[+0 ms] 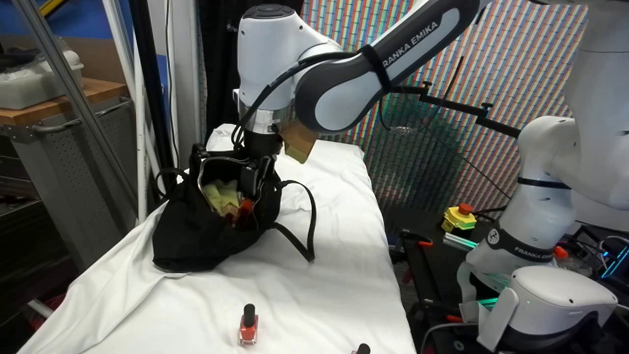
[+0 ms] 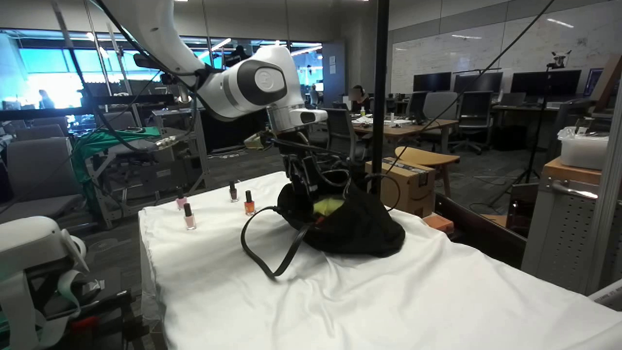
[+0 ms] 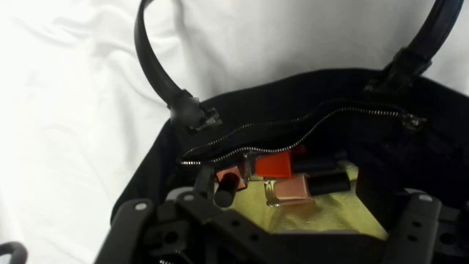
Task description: Pick up the nail polish and put them in the bag
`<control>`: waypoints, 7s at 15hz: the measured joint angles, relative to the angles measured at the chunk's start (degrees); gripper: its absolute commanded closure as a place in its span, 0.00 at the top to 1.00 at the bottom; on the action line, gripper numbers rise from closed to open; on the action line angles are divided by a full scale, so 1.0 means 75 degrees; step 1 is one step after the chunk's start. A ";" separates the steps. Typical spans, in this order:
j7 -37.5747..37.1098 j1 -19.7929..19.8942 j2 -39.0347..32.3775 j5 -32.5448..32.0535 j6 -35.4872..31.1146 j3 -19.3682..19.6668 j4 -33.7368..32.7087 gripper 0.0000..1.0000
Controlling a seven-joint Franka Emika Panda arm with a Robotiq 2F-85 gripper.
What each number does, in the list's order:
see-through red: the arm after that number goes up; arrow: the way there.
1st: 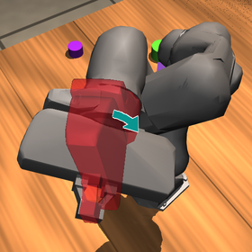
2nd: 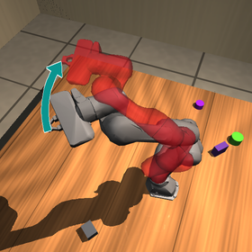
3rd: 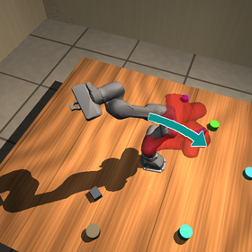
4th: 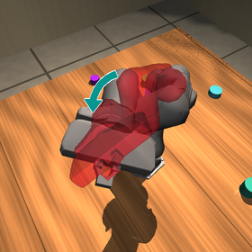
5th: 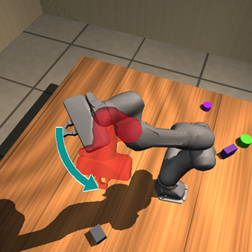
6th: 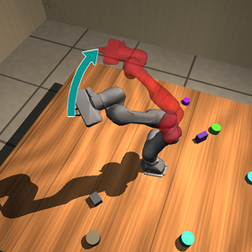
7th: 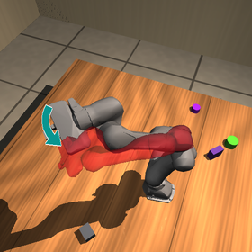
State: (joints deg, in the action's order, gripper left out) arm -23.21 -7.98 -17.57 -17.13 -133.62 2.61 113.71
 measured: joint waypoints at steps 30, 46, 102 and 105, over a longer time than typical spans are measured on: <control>0.0019 -0.1460 0.1532 0.2826 0.0946 -0.2733 0.2497 1.00; 0.0018 -0.1552 0.0256 0.3143 -0.0585 -0.2576 0.2481 1.00; -0.0784 -0.0597 0.1541 0.0295 -0.0569 -0.0982 0.2030 0.20; -0.0886 -0.0364 0.1431 -0.0037 -0.0571 -0.0816 0.1526 0.20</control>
State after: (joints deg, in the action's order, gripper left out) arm -29.86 -10.71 -6.83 -17.41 -137.90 -3.51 125.16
